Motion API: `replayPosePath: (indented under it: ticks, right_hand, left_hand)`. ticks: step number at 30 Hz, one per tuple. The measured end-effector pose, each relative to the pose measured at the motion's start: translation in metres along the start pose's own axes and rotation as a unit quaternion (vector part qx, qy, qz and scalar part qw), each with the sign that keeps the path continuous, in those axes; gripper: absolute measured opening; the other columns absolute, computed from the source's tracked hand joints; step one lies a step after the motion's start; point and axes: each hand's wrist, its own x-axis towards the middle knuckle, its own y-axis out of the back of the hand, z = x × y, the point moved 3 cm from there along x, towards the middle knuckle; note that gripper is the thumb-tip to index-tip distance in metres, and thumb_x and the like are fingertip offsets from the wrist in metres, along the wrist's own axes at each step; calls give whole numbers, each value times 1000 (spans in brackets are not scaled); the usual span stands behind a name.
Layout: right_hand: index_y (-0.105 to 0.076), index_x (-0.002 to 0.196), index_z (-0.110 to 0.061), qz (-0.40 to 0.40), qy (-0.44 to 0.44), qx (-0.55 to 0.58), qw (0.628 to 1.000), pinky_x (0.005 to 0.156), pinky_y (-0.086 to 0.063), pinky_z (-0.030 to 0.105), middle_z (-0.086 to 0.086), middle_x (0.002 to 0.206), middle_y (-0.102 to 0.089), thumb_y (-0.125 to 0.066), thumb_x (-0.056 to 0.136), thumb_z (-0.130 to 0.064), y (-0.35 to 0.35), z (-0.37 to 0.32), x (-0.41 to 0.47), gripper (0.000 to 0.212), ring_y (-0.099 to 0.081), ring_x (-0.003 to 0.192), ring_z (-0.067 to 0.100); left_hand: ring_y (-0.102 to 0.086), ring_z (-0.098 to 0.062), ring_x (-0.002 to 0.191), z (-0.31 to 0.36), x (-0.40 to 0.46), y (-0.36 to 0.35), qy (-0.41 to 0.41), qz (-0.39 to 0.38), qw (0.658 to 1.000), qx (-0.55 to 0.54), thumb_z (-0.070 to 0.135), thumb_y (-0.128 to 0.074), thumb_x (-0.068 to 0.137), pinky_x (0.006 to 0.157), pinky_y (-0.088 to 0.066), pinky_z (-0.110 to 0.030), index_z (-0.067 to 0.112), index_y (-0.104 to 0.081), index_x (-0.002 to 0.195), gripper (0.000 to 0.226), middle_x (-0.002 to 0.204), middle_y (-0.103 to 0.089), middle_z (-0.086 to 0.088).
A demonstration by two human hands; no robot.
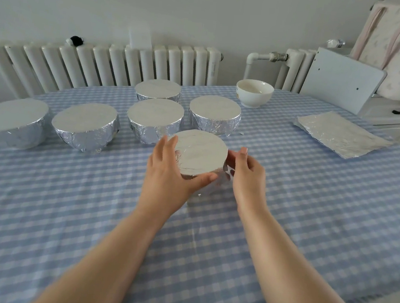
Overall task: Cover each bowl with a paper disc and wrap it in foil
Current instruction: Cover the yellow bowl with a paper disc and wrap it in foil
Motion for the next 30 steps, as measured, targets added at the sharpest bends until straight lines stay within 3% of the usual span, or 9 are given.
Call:
replayPosePath:
  ticks: [3, 8, 11, 13, 18, 21, 25, 28, 30]
  right_hand:
    - [-72, 88, -29, -44, -13, 15, 999, 83, -54, 27, -6, 94, -75, -36, 106, -38, 0, -2, 5, 41, -71, 93, 10]
    - [-72, 94, -20, -47, -23, 54, 997, 71, -54, 22, -5, 87, -75, -40, 105, -40, -5, 4, 5, 40, -70, 85, 8]
    - [-63, 109, -7, -40, -5, 61, 997, 60, -46, 14, -2, 87, -67, -47, 101, -45, -10, 7, 0, 42, -62, 73, 4]
    - [-59, 110, -12, -27, 17, 45, 998, 57, -42, 6, -6, 91, -64, -51, 99, -45, -13, 7, -5, 35, -60, 76, 1]
    - [-55, 111, -18, -9, 17, 11, 1000, 63, -39, -1, -17, 96, -60, -51, 101, -35, -15, 10, -13, 21, -56, 87, -8]
    - [-57, 108, -16, 1, -2, 28, 1000, 71, -45, 7, -11, 97, -64, -51, 100, -41, -15, 15, -14, 27, -59, 86, -4]
    - [-63, 106, -12, -12, -29, 74, 997, 75, -52, 33, 7, 96, -72, -55, 86, -65, -20, 19, -15, 57, -68, 86, 17]
    - [-62, 94, -21, -5, -27, 89, 996, 76, -55, 40, 11, 92, -73, -58, 91, -55, -20, 17, -16, 34, -70, 87, 26]
    - [-61, 84, -24, 6, -14, 83, 996, 76, -55, 38, 1, 80, -71, -59, 95, -44, -18, 14, -14, 23, -68, 77, 17]
  left_hand:
    - [-12, -29, 148, 4, -5, -2, -9, -1, 999, 40, 87, -42, 58, 115, -25, -42, 18, -16, 155, 121, 164, -7, -9]
    - [-12, -31, 148, 1, -3, 2, -3, 19, 999, 47, 86, -24, 72, 116, -23, -45, 20, -18, 155, 107, 163, -2, -5]
    - [-4, -29, 151, 0, 6, 5, -68, 40, 994, 75, 91, -19, 75, 120, -11, -44, 16, -26, 154, 109, 164, -9, -8]
    - [-4, -27, 152, -2, 13, 3, -102, 34, 991, 74, 91, -23, 75, 122, -11, -43, 14, -30, 152, 109, 163, -17, -8]
    - [-13, -14, 150, -8, 14, 2, -59, -6, 998, 30, 87, -48, 67, 120, -22, -37, 23, -25, 154, 110, 164, -15, 4]
    - [-10, -11, 150, -8, 15, 4, -41, -16, 999, 14, 85, -50, 59, 119, -17, -30, 23, -23, 155, 117, 164, -14, 5]
    - [-15, -8, 147, -11, 15, 4, -24, -27, 999, -25, 81, -58, 54, 115, -18, -24, 22, -23, 155, 122, 163, -16, 5]
    - [-19, -8, 146, -13, 15, 5, -10, -30, 998, -46, 78, -62, 52, 111, -19, -21, 20, -22, 155, 125, 162, -16, 6]
    - [-25, -6, 142, -14, 16, 5, 5, -29, 997, -67, 77, -63, 50, 110, -22, -21, 19, -22, 155, 127, 162, -17, 7]
